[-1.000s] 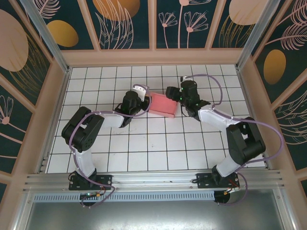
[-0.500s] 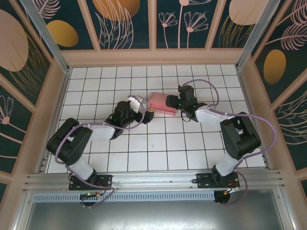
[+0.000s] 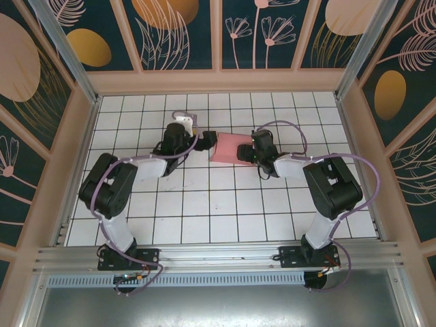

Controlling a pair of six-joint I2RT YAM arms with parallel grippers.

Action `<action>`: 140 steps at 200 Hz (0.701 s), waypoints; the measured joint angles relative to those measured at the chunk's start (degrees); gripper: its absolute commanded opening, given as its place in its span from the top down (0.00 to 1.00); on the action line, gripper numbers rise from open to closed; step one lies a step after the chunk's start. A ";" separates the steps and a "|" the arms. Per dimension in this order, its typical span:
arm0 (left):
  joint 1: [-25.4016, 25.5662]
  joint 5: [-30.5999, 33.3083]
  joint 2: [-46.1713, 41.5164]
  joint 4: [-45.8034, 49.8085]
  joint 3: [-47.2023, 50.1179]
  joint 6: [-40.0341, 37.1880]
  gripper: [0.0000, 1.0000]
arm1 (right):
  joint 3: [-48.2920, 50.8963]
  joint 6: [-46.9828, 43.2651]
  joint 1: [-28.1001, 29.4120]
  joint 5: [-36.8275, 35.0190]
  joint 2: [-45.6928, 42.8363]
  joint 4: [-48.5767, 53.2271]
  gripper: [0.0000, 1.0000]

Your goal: Fold the paper box

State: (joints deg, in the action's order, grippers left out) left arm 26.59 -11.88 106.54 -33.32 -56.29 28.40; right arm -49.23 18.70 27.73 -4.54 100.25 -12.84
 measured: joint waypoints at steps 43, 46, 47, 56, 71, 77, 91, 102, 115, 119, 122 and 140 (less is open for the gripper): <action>0.04 -5.88 6.73 8.61 -8.35 2.80 0.25 | 0.92 -1.40 -1.60 2.56 -0.83 -1.42 0.25; 0.04 -6.27 7.08 9.07 -8.57 2.75 0.26 | 1.27 -1.33 -1.88 3.21 -1.07 -1.73 0.25; 0.04 -6.49 7.26 9.27 -8.63 2.86 0.26 | 1.44 -1.22 -2.08 3.50 -1.27 -1.84 0.25; 0.04 -7.56 8.09 10.40 -8.90 3.28 0.31 | 2.73 -0.57 -3.32 5.57 -2.54 -2.80 0.25; 0.04 -9.18 9.05 12.41 -8.90 3.52 0.36 | 4.92 0.83 -5.64 9.31 -4.90 -4.74 0.25; 0.04 -9.84 9.29 12.90 -8.90 3.76 0.39 | 5.49 1.29 -6.40 10.56 -5.70 -5.29 0.25; 0.04 -11.17 9.62 13.57 -8.90 4.22 0.45 | 6.23 2.45 -7.82 13.07 -6.99 -6.78 0.25; 0.04 -12.31 9.77 13.66 -8.90 4.61 0.50 | 6.29 2.93 -8.24 14.43 -7.28 -7.80 0.25; 0.04 -13.33 9.94 13.66 -8.90 5.09 0.55 | 6.36 3.37 -8.28 15.63 -7.30 -8.44 0.25; 0.04 -13.57 10.03 13.66 -8.90 4.92 0.56 | 6.45 3.48 -8.28 15.91 -7.30 -8.55 0.25; 0.04 -13.73 10.12 13.64 -8.90 5.20 0.57 | 6.56 3.67 -8.28 16.24 -7.30 -8.68 0.25; -0.04 -14.75 10.49 13.62 -8.90 5.66 0.60 | 7.13 4.31 -8.28 17.16 -7.30 -8.85 0.25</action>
State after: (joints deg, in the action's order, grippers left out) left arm 26.55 -26.63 117.03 -19.70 -65.19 34.06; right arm -42.11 23.00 19.44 12.62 92.95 -21.69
